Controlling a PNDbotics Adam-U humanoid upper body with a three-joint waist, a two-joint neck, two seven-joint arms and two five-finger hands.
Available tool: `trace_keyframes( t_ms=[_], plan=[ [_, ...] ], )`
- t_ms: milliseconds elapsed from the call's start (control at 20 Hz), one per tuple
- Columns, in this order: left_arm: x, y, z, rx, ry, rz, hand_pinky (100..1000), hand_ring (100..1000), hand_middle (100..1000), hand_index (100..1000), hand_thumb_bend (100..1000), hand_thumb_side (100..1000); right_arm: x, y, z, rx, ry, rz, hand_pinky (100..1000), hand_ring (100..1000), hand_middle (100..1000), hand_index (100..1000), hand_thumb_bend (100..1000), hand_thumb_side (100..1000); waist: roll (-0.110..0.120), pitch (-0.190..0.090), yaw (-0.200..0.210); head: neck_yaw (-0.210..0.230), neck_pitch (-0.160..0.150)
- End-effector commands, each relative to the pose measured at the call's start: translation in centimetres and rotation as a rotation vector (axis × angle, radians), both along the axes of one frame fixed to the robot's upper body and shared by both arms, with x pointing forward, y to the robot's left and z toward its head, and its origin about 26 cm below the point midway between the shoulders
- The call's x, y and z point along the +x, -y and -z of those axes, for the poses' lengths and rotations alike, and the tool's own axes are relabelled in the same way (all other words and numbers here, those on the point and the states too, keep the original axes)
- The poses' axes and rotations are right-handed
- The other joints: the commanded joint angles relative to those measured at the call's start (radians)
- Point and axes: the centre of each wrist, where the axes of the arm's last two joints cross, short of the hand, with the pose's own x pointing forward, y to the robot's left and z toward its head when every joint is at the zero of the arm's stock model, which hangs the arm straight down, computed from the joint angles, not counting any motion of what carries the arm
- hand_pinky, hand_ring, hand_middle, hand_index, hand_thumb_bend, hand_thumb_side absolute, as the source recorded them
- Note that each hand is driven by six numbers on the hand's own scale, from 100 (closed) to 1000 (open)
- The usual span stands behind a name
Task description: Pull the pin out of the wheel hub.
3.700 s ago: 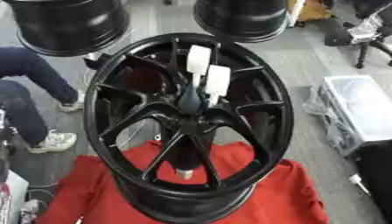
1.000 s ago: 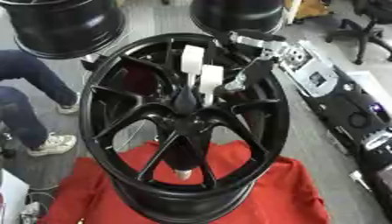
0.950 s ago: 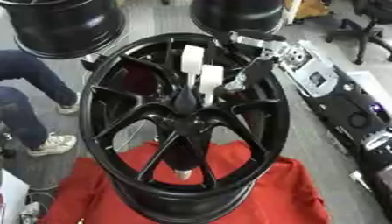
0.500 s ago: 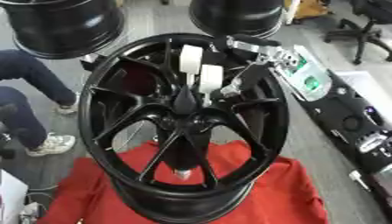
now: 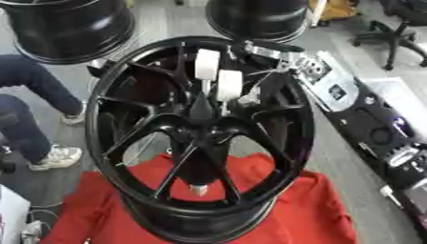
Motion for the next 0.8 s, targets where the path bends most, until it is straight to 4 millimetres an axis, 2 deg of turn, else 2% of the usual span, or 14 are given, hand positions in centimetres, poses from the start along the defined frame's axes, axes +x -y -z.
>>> trace_keyframes(
  t_ms=[50,100,300,550,800],
  plan=[
    [0.1,-0.1,-0.8,0.013,0.022,0.001,688,980,779,694,265,841,0.1,0.2,-1.3,0.031,0.04,0.018,789,752,607,466,451,137,0.002,-0.015,0.001,-0.001,-0.002],
    [0.1,-0.1,-0.8,0.014,0.022,0.001,688,980,779,694,265,841,0.1,0.1,-1.4,0.037,0.042,0.021,788,750,604,455,412,102,0.001,-0.015,0.001,-0.001,-0.002],
    [0.1,-0.1,-0.8,0.014,0.023,0.001,688,980,779,694,265,841,0.0,0.1,-1.7,0.056,0.053,0.028,788,748,599,437,333,100,0.001,-0.015,0.001,-0.002,-0.002],
    [0.2,-0.1,-0.8,0.014,0.022,0.002,688,980,779,694,265,841,0.0,0.3,-2.4,0.075,0.063,0.036,791,748,599,428,306,100,0.001,-0.016,0.001,-0.003,-0.002],
    [0.1,-0.1,-0.8,0.014,0.021,0.0,688,980,779,694,265,841,0.0,0.7,-4.3,0.102,0.093,0.04,793,750,601,424,307,100,0.001,-0.017,0.0,-0.002,-0.002]
  ],
)
